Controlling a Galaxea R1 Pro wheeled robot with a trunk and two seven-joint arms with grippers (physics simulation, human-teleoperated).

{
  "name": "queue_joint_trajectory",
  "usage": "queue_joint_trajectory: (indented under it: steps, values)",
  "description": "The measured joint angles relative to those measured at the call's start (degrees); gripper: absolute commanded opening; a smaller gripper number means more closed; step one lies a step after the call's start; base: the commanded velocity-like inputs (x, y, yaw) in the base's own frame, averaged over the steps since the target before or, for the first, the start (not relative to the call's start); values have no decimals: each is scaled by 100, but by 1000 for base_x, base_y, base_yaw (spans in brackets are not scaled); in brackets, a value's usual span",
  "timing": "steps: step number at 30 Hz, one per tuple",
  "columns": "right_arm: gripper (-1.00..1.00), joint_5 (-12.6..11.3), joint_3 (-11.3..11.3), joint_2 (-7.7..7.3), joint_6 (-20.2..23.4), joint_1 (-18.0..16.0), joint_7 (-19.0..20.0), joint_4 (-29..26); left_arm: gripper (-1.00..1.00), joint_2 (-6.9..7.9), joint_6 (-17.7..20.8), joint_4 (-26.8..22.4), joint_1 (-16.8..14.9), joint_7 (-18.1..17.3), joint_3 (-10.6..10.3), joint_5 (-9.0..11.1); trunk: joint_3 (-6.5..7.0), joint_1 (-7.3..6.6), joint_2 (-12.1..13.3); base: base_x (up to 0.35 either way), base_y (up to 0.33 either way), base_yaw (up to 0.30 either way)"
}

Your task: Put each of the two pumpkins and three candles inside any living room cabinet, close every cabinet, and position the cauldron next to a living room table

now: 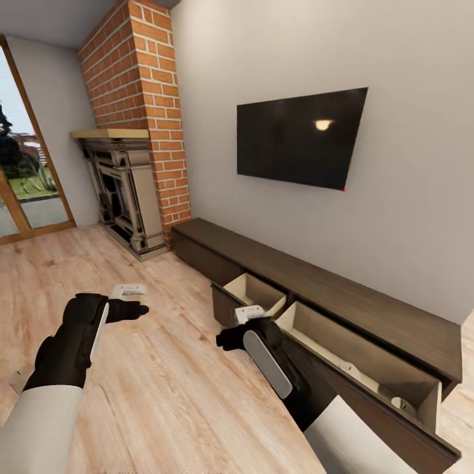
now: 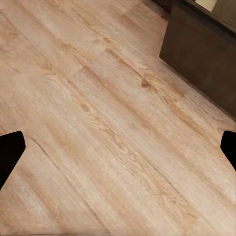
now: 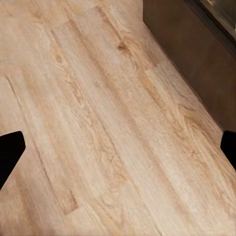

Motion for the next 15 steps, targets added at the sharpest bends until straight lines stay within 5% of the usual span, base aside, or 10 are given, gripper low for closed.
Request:
queue_joint_trajectory:
  steps: [6, 15]
  values:
    - [100, 0, 11, 0, -4, 0, 1, 0, 100, 0, 1, -2, 2, 0, 2, 3, -17, -1, 0, 48, 55, 273]
    - [100, -1, 12, 0, -8, 1, 1, -1, 100, -1, 2, -2, -2, 1, 3, 16, -40, -2, 0, 182, 210, 273]
